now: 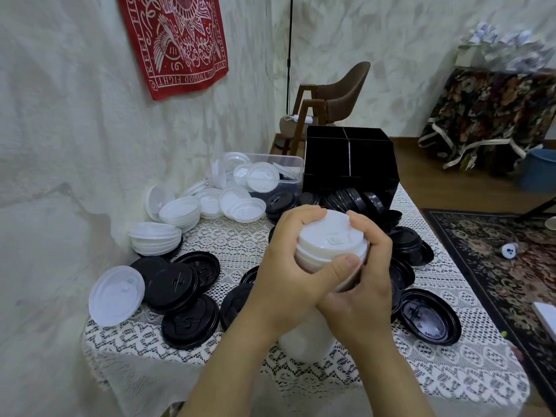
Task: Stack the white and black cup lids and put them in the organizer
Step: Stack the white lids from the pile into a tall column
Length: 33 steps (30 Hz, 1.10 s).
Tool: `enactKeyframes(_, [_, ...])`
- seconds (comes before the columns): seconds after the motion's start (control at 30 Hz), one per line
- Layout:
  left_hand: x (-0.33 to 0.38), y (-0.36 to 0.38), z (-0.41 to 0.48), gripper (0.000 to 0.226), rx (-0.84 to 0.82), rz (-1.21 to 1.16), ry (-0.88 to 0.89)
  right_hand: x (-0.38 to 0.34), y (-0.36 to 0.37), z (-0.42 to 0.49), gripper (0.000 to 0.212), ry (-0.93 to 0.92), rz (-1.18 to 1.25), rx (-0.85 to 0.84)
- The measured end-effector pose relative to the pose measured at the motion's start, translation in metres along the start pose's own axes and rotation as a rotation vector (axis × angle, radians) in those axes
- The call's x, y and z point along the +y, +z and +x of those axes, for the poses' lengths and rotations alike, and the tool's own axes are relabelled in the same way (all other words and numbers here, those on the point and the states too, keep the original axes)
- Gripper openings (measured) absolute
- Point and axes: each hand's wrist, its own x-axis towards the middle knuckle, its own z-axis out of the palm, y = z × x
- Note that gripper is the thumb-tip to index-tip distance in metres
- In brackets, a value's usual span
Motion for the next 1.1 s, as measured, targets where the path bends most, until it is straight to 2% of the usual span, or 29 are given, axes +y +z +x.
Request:
enactKeyframes(0.57, [-0.019,-0.002,-0.005,0.055,0.005,-0.069,0.027,0.016,0.01,-0.01,0.08,-0.094,0.037,-0.003])
enactKeyframes(1.0, [-0.015,-0.007,-0.006,0.056,-0.028,-0.111,-0.016,0.006,0.007,-0.009,0.09,0.009,0.036,-0.106])
enactKeyframes(1.1, [-0.015,-0.01,-0.01,0.067,-0.058,-0.141,-0.042,0.006,0.01,-0.007,0.09,-0.032,0.009,-0.099])
